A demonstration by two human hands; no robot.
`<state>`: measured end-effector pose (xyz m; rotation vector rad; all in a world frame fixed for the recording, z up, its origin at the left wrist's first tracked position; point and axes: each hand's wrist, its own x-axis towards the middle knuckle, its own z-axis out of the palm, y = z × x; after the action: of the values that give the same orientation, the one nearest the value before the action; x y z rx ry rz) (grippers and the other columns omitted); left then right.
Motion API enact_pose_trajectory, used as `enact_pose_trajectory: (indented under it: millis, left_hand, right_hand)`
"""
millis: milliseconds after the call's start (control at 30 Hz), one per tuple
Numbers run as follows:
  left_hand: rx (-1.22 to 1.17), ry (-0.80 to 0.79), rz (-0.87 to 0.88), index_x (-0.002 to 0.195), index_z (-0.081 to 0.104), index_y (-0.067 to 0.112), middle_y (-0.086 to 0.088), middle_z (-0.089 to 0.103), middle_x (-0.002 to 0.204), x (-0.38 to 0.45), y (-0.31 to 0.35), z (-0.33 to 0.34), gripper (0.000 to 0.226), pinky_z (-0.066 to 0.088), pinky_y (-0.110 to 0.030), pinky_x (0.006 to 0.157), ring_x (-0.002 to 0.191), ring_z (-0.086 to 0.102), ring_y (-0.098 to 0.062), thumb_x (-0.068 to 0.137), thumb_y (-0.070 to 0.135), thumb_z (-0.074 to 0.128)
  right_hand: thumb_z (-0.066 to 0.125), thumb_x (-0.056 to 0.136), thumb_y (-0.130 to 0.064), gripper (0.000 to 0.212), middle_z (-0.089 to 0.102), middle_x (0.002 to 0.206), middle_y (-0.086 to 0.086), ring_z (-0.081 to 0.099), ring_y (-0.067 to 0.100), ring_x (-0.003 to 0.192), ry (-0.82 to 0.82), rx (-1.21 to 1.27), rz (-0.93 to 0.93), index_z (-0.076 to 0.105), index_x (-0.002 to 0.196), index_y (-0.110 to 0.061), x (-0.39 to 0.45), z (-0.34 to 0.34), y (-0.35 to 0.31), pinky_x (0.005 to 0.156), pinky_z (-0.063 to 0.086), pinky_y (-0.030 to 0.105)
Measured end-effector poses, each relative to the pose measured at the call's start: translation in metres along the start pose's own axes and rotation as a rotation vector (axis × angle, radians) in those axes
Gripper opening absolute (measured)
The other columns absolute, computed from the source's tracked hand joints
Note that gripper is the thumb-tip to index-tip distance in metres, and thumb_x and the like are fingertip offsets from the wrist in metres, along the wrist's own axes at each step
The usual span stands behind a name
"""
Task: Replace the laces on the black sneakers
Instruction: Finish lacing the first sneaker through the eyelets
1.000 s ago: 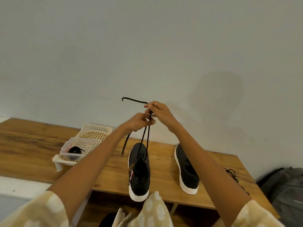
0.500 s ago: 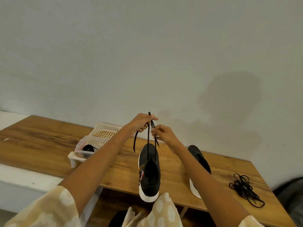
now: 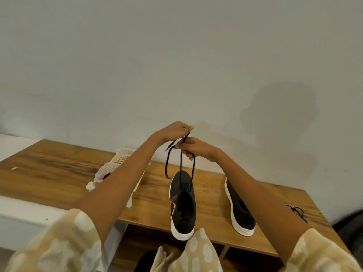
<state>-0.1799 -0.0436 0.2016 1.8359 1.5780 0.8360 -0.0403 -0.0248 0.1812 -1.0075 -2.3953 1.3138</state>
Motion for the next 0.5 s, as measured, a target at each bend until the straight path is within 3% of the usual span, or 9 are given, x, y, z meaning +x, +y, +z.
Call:
enact_pose_trajectory:
  millis: [100,167,233,300,367,433,500]
  left_hand:
    - [-0.398,-0.085,-0.051,0.071,0.056,0.012,-0.002,0.062,0.069,-0.010,-0.012,0.013,0.068,0.048,-0.035,0.082,0.071,0.060,-0.020,0.097,0.058,0.013]
    - [-0.569,-0.219,-0.075,0.085,0.062,0.009,-0.005,0.063,0.066,-0.014,-0.019,0.023,0.076,0.053,-0.035,0.072,0.064,0.060,-0.023,0.096,0.058,0.005]
    - [-0.616,-0.195,-0.145,0.109,0.054,0.004,-0.008,0.056,0.068,-0.009,-0.028,0.028,0.069,0.050,-0.032,0.063,0.059,0.052,-0.021,0.098,0.055,0.010]
    - [-0.629,-0.146,-0.187,0.126,0.043,0.001,-0.012,0.054,0.079,-0.002,-0.032,0.031,0.048,0.047,-0.031,0.060,0.059,0.048,-0.019,0.104,0.038,0.022]
    - [-0.652,-0.193,-0.195,0.130,0.043,0.000,-0.013,0.058,0.085,0.000,-0.033,0.032,0.033,0.051,-0.030,0.061,0.061,0.051,-0.018,0.101,0.009,0.031]
    - [-0.675,-0.293,-0.174,0.126,0.049,-0.002,-0.014,0.062,0.095,0.000,-0.035,0.035,0.035,0.056,-0.031,0.068,0.070,0.060,-0.018,0.094,-0.010,0.037]
    - [-0.666,-0.346,-0.141,0.121,0.054,-0.004,-0.013,0.064,0.102,-0.004,-0.036,0.038,0.035,0.057,-0.031,0.074,0.078,0.065,-0.021,0.089,-0.014,0.045]
  right_hand:
    - [0.046,0.098,-0.040,0.036,0.049,0.064,-0.002,0.047,0.009,0.055,0.062,0.029,-0.038,0.059,0.077,-0.013,-0.008,-0.012,0.007,0.064,0.047,0.023]
    - [0.049,0.097,-0.036,0.036,0.052,0.066,-0.002,0.052,0.008,0.059,0.044,0.031,-0.065,0.062,0.082,-0.006,-0.014,-0.021,0.012,0.069,0.051,0.022]
    - [0.055,0.095,-0.029,0.030,0.059,0.073,-0.002,0.056,0.009,0.068,-0.004,-0.096,-0.079,0.067,0.096,-0.001,-0.019,-0.027,0.016,0.073,0.050,0.021]
    - [0.061,0.092,-0.021,0.019,0.064,0.079,-0.002,0.057,0.008,0.071,0.007,-0.368,-0.119,0.070,0.100,-0.006,-0.019,-0.031,0.020,0.072,0.046,0.015]
    - [0.063,0.090,-0.015,0.013,0.068,0.085,0.001,0.058,0.010,0.073,0.113,-0.558,-0.212,0.069,0.101,-0.011,-0.016,-0.033,0.027,0.069,0.043,0.019]
    - [0.062,0.089,-0.014,0.012,0.069,0.085,0.004,0.058,0.016,0.072,0.240,-0.613,-0.287,0.060,0.101,-0.013,-0.014,-0.029,0.035,0.066,0.044,0.028]
    - [0.061,0.090,-0.022,0.016,0.070,0.084,0.004,0.059,0.021,0.070,0.349,-0.660,-0.291,0.054,0.101,-0.014,-0.012,-0.022,0.044,0.064,0.047,0.034]
